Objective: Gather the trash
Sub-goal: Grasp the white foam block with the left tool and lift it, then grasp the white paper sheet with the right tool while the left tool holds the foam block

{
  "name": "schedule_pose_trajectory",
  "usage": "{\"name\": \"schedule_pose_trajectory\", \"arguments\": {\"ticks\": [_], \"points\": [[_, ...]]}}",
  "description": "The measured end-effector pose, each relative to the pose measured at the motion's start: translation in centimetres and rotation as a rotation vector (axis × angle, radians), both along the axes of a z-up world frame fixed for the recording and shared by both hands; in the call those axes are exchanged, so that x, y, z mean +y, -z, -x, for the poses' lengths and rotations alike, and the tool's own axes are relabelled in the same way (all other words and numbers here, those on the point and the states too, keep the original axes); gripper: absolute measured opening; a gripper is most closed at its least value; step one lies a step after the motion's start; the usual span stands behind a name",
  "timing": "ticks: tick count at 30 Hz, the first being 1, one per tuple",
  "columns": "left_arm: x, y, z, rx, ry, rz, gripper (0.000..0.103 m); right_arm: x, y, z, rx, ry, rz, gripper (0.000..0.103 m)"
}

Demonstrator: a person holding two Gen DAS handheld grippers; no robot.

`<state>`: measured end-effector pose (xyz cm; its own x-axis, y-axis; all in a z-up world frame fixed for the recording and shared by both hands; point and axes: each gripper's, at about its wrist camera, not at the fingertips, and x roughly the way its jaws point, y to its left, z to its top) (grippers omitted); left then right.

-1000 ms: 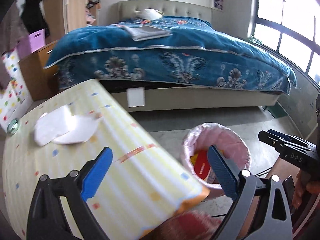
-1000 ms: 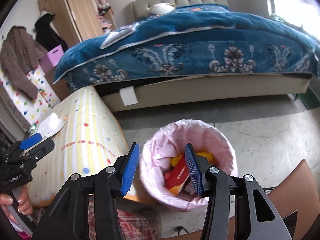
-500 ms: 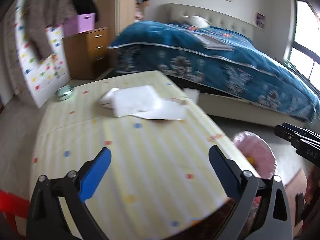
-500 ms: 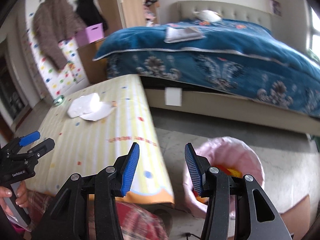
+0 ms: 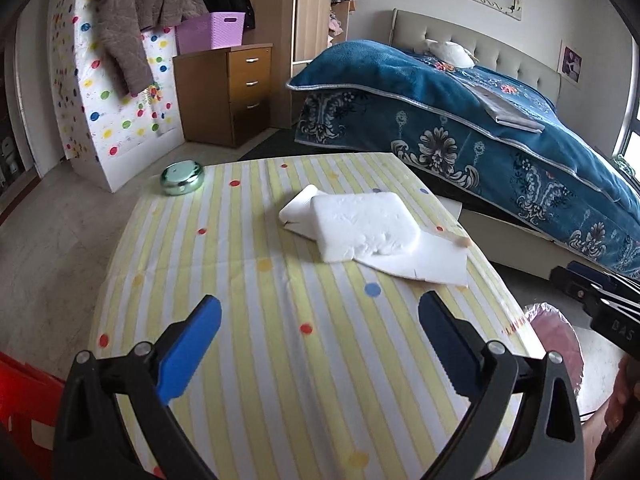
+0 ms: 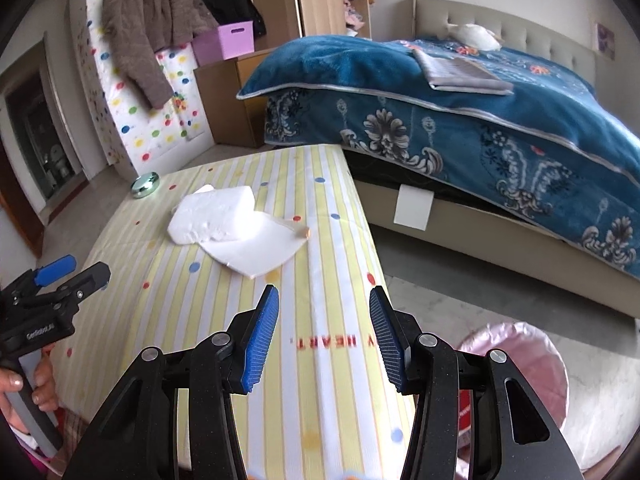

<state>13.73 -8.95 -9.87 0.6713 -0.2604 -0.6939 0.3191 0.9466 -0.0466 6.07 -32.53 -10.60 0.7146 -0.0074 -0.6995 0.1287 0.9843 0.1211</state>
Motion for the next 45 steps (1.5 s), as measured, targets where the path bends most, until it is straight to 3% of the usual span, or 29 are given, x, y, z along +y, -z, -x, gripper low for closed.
{"name": "schedule_pose_trajectory", "arguments": {"ticks": [5,9,11,20,22,24,26,35,41,45], "points": [[-2.1,1.0,-2.5,-0.008,0.048,-0.024,0.095,-0.3,0.7,-2.5,-0.001,-0.01,-0.023,0.049],[-3.4,2.8,-5.0,0.034,0.08,-0.068,0.074,-1.0,1.4,-4.2,0.013,-0.016,-0.032,0.049],[-3.9,3.7,-6.0,0.054,0.092,-0.091,0.069,-1.6,1.9,-5.0,0.026,-0.016,-0.038,0.049],[-4.4,4.7,-7.7,0.052,0.135,-0.104,0.054,-2.0,2.7,-7.8,0.049,-0.067,-0.05,0.049],[-4.6,4.8,-7.9,0.043,0.147,-0.111,0.046,-1.9,3.0,-7.9,0.048,-0.07,-0.051,0.049],[-4.7,5.0,-8.0,0.044,0.166,-0.112,0.023,-1.5,3.1,-8.3,0.051,-0.078,-0.052,0.049],[-4.5,5.0,-7.8,0.048,0.179,-0.094,0.016,-1.0,3.1,-8.5,0.055,-0.086,-0.055,0.049],[0.0,3.5,-5.4,0.015,0.085,-0.042,0.015,0.7,3.4,-10.1,0.083,-0.139,-0.068,0.049],[3.7,2.7,-4.5,0.016,-0.003,-0.006,0.015,2.1,5.2,-13.1,0.132,-0.133,-0.049,0.049],[4.8,2.5,-4.0,0.011,-0.022,-0.006,0.015,3.0,4.3,-12.8,0.088,-0.123,-0.032,0.049]]}}
